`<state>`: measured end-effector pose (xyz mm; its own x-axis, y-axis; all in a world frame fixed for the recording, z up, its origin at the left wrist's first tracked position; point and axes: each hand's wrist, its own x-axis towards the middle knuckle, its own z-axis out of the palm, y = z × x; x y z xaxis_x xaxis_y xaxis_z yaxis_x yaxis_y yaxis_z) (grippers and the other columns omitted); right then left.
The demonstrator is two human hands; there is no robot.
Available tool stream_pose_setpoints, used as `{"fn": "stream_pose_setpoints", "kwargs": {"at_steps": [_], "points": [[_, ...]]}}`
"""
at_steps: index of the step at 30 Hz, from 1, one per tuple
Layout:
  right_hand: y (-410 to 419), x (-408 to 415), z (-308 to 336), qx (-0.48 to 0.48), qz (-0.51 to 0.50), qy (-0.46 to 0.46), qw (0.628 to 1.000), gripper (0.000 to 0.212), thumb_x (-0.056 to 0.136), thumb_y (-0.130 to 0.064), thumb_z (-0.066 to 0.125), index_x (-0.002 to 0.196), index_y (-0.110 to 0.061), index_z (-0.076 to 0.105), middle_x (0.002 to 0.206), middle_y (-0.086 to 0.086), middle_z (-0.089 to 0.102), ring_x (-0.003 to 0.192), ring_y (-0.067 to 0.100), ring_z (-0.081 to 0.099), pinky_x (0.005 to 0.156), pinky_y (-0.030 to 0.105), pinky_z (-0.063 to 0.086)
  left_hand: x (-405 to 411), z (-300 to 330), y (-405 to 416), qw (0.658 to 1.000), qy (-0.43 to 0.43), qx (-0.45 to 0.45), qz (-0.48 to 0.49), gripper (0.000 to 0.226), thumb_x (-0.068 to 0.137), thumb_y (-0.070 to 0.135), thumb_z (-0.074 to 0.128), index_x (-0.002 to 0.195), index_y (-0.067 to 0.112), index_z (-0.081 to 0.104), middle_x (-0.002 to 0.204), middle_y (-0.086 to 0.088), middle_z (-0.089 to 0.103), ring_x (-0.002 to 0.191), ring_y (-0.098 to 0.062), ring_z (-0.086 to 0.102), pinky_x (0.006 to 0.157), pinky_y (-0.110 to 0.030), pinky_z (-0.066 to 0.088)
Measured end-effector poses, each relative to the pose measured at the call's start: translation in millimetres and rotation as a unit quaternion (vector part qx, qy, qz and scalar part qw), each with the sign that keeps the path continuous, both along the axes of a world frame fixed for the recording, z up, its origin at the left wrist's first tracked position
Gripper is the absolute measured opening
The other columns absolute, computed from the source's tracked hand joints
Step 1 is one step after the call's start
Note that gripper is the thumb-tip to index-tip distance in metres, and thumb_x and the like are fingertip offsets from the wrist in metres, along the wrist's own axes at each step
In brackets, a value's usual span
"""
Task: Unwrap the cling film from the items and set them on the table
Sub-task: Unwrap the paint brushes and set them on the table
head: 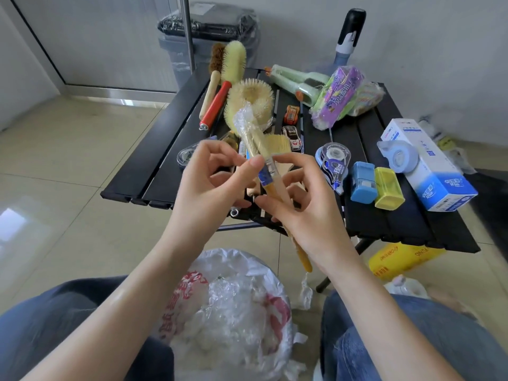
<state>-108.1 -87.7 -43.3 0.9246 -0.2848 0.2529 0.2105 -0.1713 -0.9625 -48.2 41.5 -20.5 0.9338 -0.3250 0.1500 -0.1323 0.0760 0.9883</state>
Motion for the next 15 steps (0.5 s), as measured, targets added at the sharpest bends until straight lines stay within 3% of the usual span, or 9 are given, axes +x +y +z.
{"fn": "stream_pose_setpoints", "kwargs": {"at_steps": [3,5,7,9,12,15], "points": [[-1,2,-5,-0.068,-0.022,-0.005,0.997,0.049,0.077,-0.01,0.078,0.113,-0.032,0.053,0.084,-0.002,0.049,0.072,0.027,0.054,0.066,0.022,0.048,9,-3,6,0.99,-0.117,0.028,0.071,0.035,0.08,0.027,0.073,0.106,0.028,0.05,0.113,0.001,0.056,0.073,-0.01,0.067,0.065,-0.033,0.06],[0,2,-8,-0.104,-0.03,-0.001,0.994,0.049,0.078,-0.009,0.077,0.115,-0.032,0.052,0.088,-0.003,0.047,0.073,0.022,0.053,0.068,0.019,0.046,17,-6,11,0.971,-0.209,0.069,0.089,0.036,0.084,0.023,0.072,0.116,0.029,0.055,0.119,0.005,0.049,0.076,-0.002,0.063,0.066,-0.021,0.056],[-1,2,-9,-0.139,-0.04,-0.001,0.99,0.05,0.078,-0.009,0.076,0.116,-0.031,0.053,0.092,-0.002,0.047,0.075,0.018,0.052,0.071,0.018,0.045,23,-7,13,0.96,-0.248,0.096,0.085,0.026,0.085,0.023,0.071,0.109,0.028,0.062,0.116,0.005,0.048,0.08,0.0,0.057,0.065,-0.015,0.053],[-3,2,-9,-0.157,-0.048,0.004,0.986,0.049,0.078,-0.01,0.076,0.117,-0.031,0.054,0.094,0.0,0.048,0.075,0.016,0.052,0.072,0.019,0.046,26,-9,14,0.961,-0.245,0.091,0.09,0.013,0.086,0.023,0.071,0.094,0.031,0.064,0.11,0.006,0.051,0.082,-0.001,0.056,0.066,-0.018,0.053],[-6,2,-5,-0.128,-0.05,0.024,0.99,0.044,0.079,-0.014,0.075,0.112,-0.035,0.054,0.09,-0.003,0.05,0.074,0.016,0.054,0.071,0.024,0.048,32,-10,17,0.97,-0.22,0.044,0.092,0.014,0.09,0.018,0.064,0.085,0.03,0.059,0.104,0.011,0.056,0.084,-0.006,0.058,0.068,-0.03,0.054],[-7,1,1,-0.036,-0.009,0.053,0.998,0.036,0.083,-0.016,0.073,0.106,-0.038,0.056,0.087,-0.005,0.053,0.069,0.014,0.053,0.066,0.027,0.05,33,-8,19,0.988,-0.129,-0.077,0.017,0.013,0.099,0.012,0.049,0.088,0.02,0.049,0.107,0.005,0.066,0.084,-0.008,0.063,0.063,-0.022,0.052]]}}
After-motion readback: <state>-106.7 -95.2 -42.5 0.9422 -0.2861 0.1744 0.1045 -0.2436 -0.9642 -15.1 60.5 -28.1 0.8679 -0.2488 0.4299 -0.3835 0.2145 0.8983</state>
